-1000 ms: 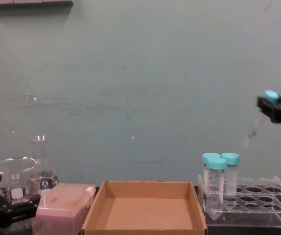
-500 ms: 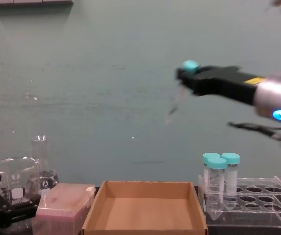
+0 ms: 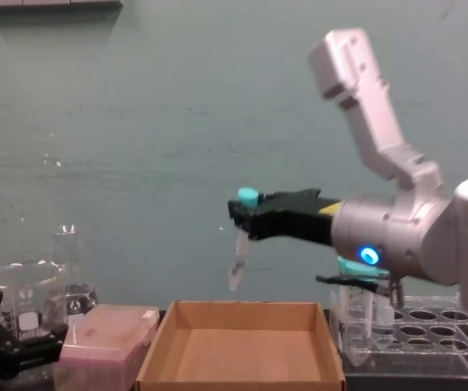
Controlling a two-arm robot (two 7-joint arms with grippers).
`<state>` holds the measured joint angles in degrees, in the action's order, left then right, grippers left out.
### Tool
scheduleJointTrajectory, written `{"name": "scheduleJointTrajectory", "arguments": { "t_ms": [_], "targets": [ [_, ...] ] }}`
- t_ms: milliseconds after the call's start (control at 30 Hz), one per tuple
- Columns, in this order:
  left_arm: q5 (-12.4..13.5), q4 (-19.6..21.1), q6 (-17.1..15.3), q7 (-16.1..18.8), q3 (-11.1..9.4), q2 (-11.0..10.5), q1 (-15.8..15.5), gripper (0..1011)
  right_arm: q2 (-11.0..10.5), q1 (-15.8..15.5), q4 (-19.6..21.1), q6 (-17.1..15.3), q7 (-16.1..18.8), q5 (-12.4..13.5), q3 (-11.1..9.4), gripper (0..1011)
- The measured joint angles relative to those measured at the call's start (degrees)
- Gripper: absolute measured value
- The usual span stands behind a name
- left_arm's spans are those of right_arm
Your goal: Use the right hand to move the test tube from the test tube rack into the box.
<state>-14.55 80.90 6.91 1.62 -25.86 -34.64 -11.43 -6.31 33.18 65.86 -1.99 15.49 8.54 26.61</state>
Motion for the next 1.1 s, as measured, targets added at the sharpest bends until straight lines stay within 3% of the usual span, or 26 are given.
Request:
{"name": "scheduleJointTrajectory", "arguments": {
  "t_ms": [167,400,900,1100],
  "targets": [
    [0.0,0.0,0.0,0.0,0.0,0.0,0.0,1000,1.7,1.5,-4.1,0.1,-0.8,-1.3,0.4,267],
    [0.0,0.0,0.0,0.0,0.0,0.0,0.0,1000,4.6,4.1,-10.3,2.9,-3.0,-3.4,-0.2,267],
    [0.0,0.0,0.0,0.0,0.0,0.0,0.0,1000,4.2,3.7,-9.5,2.8,-2.8,-3.1,-0.3,268],
    [0.0,0.0,0.0,0.0,0.0,0.0,0.0,1000,4.1,3.6,-9.3,2.7,-2.6,-2.9,-0.2,404]
  ]
}}
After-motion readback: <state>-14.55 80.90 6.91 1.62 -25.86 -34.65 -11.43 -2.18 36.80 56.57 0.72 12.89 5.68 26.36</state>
